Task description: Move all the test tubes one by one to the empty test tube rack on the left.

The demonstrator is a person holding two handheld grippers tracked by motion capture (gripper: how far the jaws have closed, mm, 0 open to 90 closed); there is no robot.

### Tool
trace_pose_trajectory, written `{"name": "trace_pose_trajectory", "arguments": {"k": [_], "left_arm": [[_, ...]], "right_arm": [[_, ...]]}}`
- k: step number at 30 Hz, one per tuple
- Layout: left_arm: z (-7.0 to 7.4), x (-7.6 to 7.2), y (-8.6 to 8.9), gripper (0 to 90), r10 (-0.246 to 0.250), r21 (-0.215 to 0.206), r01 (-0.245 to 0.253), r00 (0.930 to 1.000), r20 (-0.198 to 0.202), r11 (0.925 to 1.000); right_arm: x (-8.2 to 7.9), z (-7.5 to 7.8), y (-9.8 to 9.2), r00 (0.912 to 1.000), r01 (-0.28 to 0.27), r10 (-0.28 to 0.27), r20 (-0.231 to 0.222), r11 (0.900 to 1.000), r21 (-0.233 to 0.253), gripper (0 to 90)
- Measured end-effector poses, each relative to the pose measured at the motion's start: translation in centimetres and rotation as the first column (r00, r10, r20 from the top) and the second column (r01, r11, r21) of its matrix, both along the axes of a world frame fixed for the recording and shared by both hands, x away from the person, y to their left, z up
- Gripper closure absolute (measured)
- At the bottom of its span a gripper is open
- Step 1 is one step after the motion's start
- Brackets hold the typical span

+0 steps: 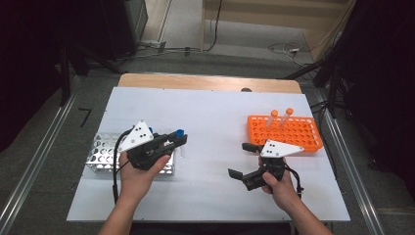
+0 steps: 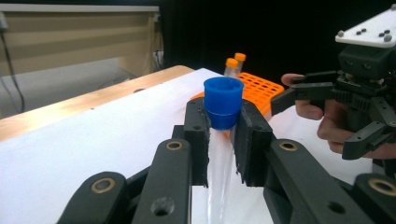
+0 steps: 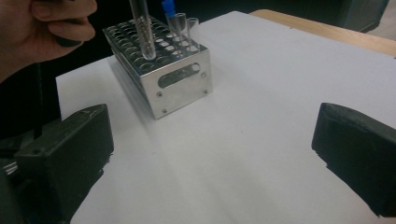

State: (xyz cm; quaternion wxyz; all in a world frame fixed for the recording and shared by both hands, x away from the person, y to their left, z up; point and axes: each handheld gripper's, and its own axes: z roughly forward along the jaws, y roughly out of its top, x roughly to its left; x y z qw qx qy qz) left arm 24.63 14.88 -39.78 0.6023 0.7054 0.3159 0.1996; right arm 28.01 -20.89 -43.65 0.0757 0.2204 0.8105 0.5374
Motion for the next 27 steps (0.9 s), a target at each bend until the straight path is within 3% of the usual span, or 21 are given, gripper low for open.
{"name": "trace_pose_trajectory", "arguments": {"k": [13,27], "left_arm": [[0.2,0.2,3.8,77.2,0.094,-0.025,-0.094,0.9956,0.005,0.9953],[-0.2,0.4,7.1,77.2,0.198,-0.028,-0.198,0.9802,0.003,0.9799]], "right_arm": [[0.9,-0.3,-1.2,0.9991,0.043,-0.043,-0.002,0.999,-0.004,0.0],[1.4,-0.4,-2.0,0.9976,0.069,-0.069,-0.005,0.998,-0.004,0.0]]}}
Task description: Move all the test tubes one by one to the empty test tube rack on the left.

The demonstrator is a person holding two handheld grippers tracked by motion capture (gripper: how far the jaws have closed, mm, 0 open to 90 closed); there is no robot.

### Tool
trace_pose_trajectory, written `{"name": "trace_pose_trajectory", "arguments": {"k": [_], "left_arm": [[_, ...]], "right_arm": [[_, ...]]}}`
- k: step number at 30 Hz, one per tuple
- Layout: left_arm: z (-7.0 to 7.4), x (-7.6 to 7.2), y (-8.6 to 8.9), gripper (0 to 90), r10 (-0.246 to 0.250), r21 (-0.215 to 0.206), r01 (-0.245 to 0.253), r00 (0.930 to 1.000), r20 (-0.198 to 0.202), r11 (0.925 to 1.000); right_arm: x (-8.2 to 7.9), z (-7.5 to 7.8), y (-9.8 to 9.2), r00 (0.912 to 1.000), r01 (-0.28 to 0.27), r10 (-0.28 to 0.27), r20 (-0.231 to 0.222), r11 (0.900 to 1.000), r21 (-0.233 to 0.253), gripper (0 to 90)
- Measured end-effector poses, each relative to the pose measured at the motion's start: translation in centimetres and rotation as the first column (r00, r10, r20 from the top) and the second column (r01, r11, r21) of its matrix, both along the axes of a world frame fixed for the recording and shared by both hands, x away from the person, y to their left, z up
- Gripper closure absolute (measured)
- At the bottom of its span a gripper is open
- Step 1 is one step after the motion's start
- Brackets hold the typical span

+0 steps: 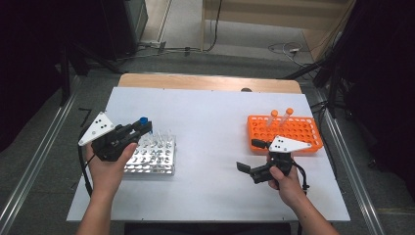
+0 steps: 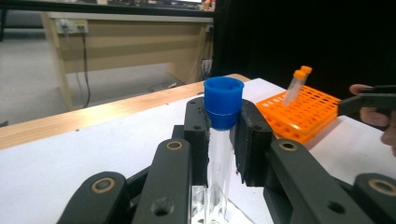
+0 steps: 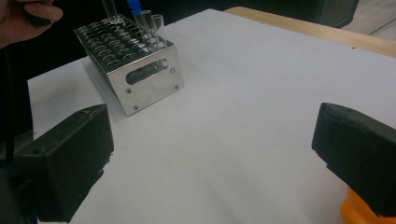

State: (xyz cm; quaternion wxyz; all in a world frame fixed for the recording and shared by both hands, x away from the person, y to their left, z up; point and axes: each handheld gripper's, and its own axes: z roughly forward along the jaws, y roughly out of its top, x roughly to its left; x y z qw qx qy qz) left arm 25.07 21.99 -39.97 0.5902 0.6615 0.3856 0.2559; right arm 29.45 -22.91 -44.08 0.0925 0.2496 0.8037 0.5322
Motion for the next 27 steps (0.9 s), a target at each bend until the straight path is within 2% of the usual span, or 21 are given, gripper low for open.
{"name": "trace_pose_trajectory", "arguments": {"k": [8,10,11,12,15,19,23,24,27], "left_arm": [[-0.6,0.3,0.9,77.2,0.053,0.006,-0.053,0.9986,-0.003,0.9986],[-1.0,0.5,1.1,77.2,0.083,0.016,-0.083,0.9965,-0.007,0.9964],[-1.0,0.5,1.1,77.1,0.083,0.016,-0.083,0.9965,-0.007,0.9964],[-1.2,0.6,1.3,77.1,0.107,0.010,-0.107,0.9942,-0.007,0.9942],[-1.7,0.9,1.5,77.2,0.137,0.004,-0.137,0.9906,-0.007,0.9906],[-2.2,1.4,1.2,77.1,0.145,0.006,-0.145,0.9894,-0.007,0.9894],[-2.7,1.8,0.8,77.1,0.166,0.028,-0.166,0.9861,0.003,0.9857],[-2.9,2.0,0.7,77.1,0.187,0.029,-0.187,0.9824,0.009,0.9819],[-3.1,2.2,0.7,77.1,0.186,0.024,-0.186,0.9825,0.006,0.9822]], "right_arm": [[0.2,-0.1,-0.2,1.0000,0.008,-0.008,0.002,1.000,0.000,0.0],[0.2,-0.1,-0.3,0.9999,0.011,-0.011,0.002,1.000,-0.001,0.0],[0.2,-0.1,-0.3,0.9999,0.012,-0.012,0.002,1.000,-0.001,0.0],[0.2,-0.1,-0.3,0.9999,0.013,-0.013,0.001,1.000,-0.001,0.0],[0.2,-0.1,-0.4,0.9999,0.013,-0.013,-0.001,1.000,-0.002,0.0],[0.2,-0.1,-0.3,0.9999,0.016,-0.016,-0.002,1.000,-0.004,0.0],[0.2,-0.2,-0.3,0.9999,0.016,-0.016,0.001,1.000,-0.007,0.0],[0.2,-0.1,-0.3,0.9999,0.017,-0.017,0.001,1.000,-0.008,0.0],[0.2,-0.1,-0.4,0.9998,0.020,-0.020,0.001,1.000,-0.005,0.0]]}}
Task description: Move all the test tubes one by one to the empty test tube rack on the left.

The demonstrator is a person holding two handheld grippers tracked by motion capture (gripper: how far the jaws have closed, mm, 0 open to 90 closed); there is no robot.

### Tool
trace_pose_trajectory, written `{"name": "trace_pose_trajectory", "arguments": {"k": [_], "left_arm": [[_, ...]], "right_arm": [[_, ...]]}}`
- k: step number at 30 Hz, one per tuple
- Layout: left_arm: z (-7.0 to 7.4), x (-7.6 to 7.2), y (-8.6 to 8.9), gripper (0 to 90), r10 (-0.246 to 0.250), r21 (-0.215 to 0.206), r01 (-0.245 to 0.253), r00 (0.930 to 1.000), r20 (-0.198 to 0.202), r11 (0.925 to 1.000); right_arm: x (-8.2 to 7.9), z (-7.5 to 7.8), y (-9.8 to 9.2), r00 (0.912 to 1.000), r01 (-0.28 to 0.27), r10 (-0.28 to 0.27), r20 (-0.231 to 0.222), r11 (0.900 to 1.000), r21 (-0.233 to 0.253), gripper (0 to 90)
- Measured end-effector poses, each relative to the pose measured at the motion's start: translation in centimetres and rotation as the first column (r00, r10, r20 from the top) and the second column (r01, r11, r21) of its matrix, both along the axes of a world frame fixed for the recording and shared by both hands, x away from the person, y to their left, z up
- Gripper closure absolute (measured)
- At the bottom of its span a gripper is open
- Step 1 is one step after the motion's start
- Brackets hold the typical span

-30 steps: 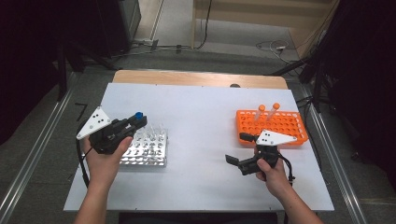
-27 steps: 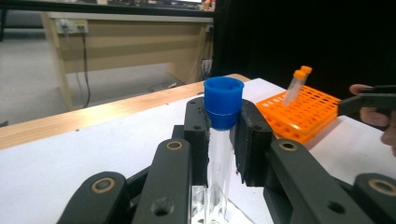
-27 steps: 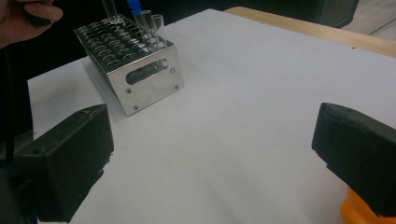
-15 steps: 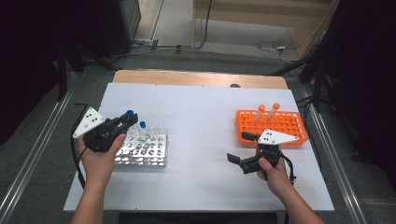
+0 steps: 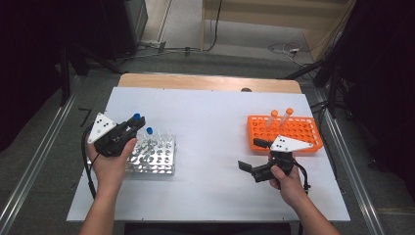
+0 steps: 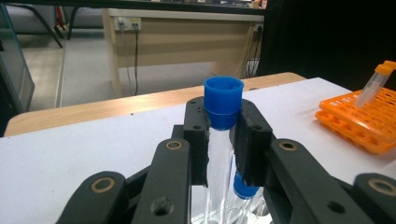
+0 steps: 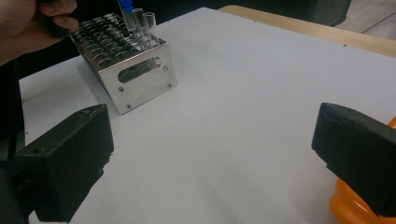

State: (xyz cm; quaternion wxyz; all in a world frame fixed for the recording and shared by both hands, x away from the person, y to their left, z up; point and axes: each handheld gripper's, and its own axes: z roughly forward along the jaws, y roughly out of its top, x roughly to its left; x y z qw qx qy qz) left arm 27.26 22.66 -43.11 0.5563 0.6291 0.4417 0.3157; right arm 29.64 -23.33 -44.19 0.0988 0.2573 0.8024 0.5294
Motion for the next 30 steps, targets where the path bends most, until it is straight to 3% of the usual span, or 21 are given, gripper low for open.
{"name": "trace_pose_trajectory", "arguments": {"k": [12,13,17,25,30], "left_arm": [[-1.0,0.4,-0.5,76.9,0.014,0.063,-0.010,0.9982,-0.059,0.9979],[-1.1,0.4,-0.5,76.8,0.005,0.070,0.001,0.9960,-0.089,0.9976],[-1.2,0.4,-0.6,76.4,0.015,0.101,-0.001,0.9906,-0.136,0.9949],[-1.2,0.4,-0.6,73.7,0.002,0.104,0.019,0.9803,-0.198,0.9944],[-1.1,0.4,-0.3,66.6,0.006,0.070,0.009,0.9764,-0.216,0.9975]], "right_arm": [[0.1,-0.1,-0.1,1.0000,0.006,-0.006,-0.002,1.000,-0.002,0.0],[0.2,-0.1,-0.1,1.0000,0.007,-0.007,-0.002,1.000,-0.002,0.0],[0.2,-0.1,-0.2,0.9999,0.013,-0.013,0.000,1.000,-0.001,0.0],[0.6,-0.1,-0.8,0.9992,0.040,-0.040,0.004,0.999,0.000,0.0],[1.1,0.0,-1.5,0.9979,0.065,-0.065,0.003,0.998,0.003,0.0]]}}
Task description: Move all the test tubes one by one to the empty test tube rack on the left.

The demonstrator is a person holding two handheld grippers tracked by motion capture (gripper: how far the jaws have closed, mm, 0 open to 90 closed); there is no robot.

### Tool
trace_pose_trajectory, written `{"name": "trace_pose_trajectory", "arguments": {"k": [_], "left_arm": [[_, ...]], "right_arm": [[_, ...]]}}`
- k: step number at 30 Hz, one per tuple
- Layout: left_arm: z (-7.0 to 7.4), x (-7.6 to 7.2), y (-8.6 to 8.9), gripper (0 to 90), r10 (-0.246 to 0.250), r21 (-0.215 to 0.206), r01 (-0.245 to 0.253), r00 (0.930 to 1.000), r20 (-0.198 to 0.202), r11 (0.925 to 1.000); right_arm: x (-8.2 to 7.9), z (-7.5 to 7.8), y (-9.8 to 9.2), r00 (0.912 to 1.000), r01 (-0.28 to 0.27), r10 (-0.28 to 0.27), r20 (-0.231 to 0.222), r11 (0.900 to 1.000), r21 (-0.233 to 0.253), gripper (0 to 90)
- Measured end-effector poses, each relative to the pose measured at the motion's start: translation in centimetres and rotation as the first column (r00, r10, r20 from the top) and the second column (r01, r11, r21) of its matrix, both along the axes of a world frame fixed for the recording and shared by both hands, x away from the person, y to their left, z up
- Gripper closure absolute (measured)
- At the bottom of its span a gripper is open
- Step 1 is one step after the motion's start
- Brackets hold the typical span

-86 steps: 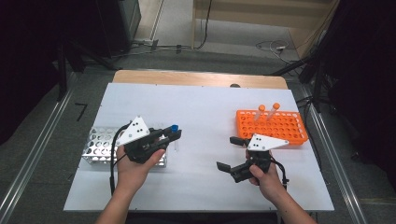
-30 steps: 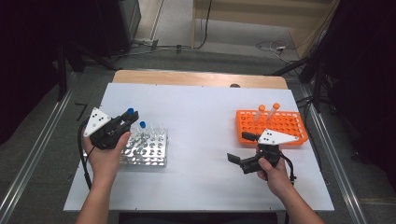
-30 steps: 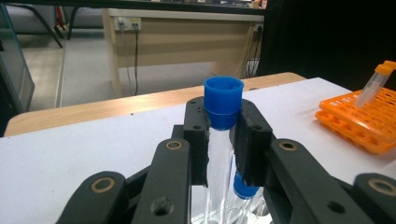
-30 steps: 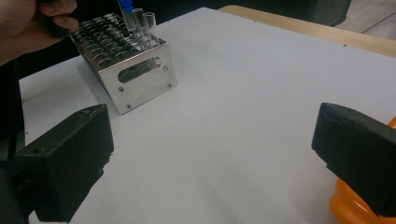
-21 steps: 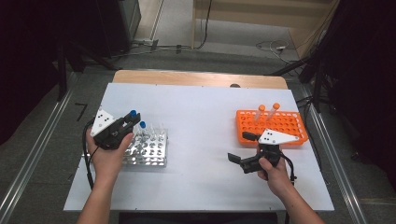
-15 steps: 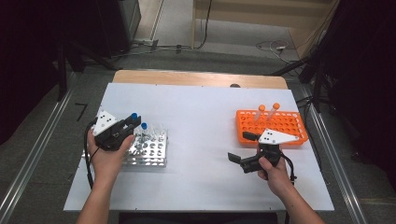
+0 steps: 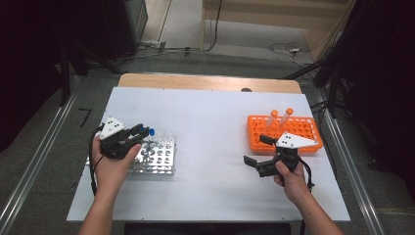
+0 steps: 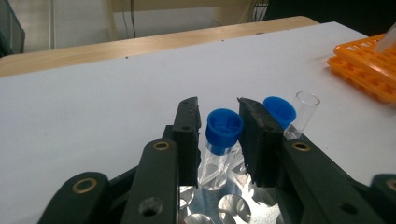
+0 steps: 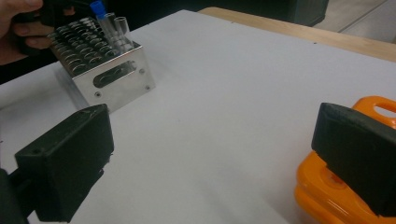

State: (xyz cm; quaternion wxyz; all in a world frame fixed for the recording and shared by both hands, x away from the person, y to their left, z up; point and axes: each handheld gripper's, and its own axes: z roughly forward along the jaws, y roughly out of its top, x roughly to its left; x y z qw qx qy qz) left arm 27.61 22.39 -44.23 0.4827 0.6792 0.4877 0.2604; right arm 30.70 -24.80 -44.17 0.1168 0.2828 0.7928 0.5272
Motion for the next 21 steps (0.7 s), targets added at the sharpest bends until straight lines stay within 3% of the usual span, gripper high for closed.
{"name": "trace_pose_trajectory", "arguments": {"k": [3,10,12,16,18,21], "left_arm": [[0.3,-0.4,0.5,58.4,0.024,-0.052,-0.023,0.9997,0.008,0.9984],[1.2,-1.4,0.1,41.6,-0.036,-0.121,0.044,0.9969,0.070,0.9916],[1.4,-1.5,-0.1,35.6,-0.047,-0.124,0.056,0.9961,0.075,0.9907],[1.8,-1.9,-1.0,23.5,-0.092,-0.150,0.105,0.9916,0.091,0.9832],[1.9,-1.9,-1.2,16.1,-0.097,-0.150,0.110,0.9912,0.090,0.9826],[2.0,-2.1,-2.2,8.1,-0.131,-0.149,0.142,0.9879,0.082,0.9785]], "right_arm": [[0.4,0.2,-0.7,0.9994,0.035,-0.035,0.003,0.999,-0.002,0.0],[1.5,0.4,-2.0,0.9950,0.099,-0.099,0.005,0.995,0.003,3.0],[1.6,0.5,-2.1,0.9941,0.109,-0.109,0.002,0.994,0.008,3.0],[2.5,0.6,-2.7,0.9851,0.172,-0.172,0.000,0.985,-0.002,7.4],[2.9,0.6,-3.0,0.9725,0.233,-0.233,-0.004,0.972,0.003,18.3],[3.7,0.4,-3.4,0.9592,0.283,-0.283,-0.010,0.959,-0.002,27.0]]}}
